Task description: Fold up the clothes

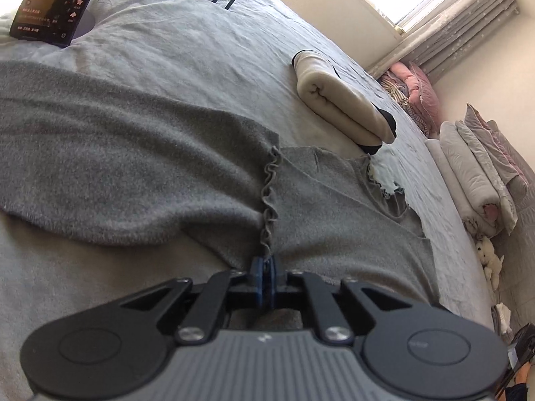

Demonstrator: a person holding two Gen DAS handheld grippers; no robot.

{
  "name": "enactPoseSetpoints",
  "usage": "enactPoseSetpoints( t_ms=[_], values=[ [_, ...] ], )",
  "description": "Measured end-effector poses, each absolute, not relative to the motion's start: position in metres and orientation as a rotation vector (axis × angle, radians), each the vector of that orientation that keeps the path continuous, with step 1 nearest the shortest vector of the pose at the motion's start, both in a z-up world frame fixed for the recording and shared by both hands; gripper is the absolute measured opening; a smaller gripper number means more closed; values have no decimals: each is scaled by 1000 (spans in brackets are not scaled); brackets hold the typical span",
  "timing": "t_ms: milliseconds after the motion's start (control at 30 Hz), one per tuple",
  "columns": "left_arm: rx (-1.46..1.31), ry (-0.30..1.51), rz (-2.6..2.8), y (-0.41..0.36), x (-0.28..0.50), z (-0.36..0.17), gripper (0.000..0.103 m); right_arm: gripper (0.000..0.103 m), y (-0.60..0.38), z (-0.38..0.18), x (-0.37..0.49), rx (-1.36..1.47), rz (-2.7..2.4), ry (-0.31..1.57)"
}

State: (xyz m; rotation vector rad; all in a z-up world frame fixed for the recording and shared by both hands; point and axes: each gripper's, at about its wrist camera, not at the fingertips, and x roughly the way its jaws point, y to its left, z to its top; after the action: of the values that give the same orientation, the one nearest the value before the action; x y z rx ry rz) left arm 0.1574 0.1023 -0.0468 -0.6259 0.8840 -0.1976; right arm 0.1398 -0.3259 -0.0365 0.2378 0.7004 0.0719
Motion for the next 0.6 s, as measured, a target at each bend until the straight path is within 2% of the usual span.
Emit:
enactPoseSetpoints(
  t_ms=[67, 100, 133, 333, 600],
  values=[
    [-658, 871, -204, 108, 154, -44, 8, 15, -325, -35, 138, 219, 59, 696],
    [-665, 861, -203, 110, 153, -41, 8, 28, -329, -32, 136, 240, 54, 689],
    [-671, 842, -198, 112, 151, -38, 9, 35, -333, -30, 134, 261, 48, 682],
    [-686, 754, -198, 112, 147, -29, 28, 42, -346, -15, 124, 318, 32, 615],
    [-633, 751, -204, 100, 150, -35, 29, 42, -323, -22, 124, 237, 85, 604]
  ],
)
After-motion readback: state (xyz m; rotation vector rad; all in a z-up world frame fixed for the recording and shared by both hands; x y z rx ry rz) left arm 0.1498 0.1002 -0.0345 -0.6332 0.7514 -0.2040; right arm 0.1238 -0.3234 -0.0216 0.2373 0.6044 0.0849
